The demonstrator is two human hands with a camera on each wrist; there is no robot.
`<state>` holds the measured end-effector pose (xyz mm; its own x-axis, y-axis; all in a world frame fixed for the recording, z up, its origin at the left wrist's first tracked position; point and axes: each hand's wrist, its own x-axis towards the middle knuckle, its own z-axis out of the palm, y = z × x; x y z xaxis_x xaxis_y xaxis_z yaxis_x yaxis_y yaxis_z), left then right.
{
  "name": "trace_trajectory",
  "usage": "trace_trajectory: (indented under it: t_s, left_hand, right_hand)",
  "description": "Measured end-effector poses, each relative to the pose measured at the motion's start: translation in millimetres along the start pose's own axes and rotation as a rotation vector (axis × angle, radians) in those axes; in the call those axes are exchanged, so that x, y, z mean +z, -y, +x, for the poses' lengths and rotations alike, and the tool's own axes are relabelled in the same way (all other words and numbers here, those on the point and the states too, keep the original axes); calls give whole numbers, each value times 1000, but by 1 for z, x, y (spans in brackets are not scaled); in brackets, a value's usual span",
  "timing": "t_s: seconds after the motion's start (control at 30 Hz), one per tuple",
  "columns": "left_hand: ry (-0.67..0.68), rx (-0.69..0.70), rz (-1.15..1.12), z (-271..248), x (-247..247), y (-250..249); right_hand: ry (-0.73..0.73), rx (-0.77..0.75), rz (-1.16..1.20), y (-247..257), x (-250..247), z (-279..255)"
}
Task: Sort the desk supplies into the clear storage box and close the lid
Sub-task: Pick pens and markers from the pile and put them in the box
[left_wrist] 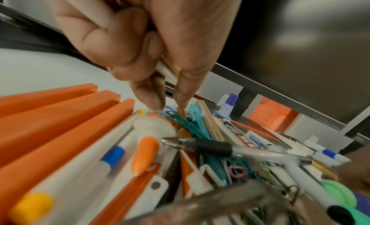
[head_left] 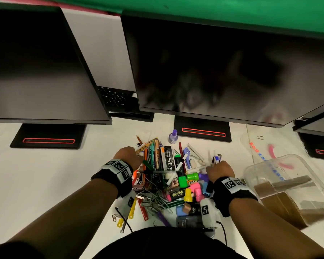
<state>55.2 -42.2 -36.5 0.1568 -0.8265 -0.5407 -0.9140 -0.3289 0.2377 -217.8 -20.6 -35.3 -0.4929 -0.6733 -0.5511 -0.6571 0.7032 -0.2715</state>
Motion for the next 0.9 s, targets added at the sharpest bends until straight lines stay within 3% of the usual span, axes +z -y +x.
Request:
trace_trajectory:
  t_s: [0.27,0.53,0.9]
  left_hand:
    - [-32,23,-31,-4,4,-12]
    - [-42,79,-34,7,2,-27]
    - [-25,92,76,11,12,-36]
  right_hand:
    - [-11,-463,-104,43,5,-43]
    - [40,-392,-371,68,33,-49]
    - [60,-472,-285,52,30,-45]
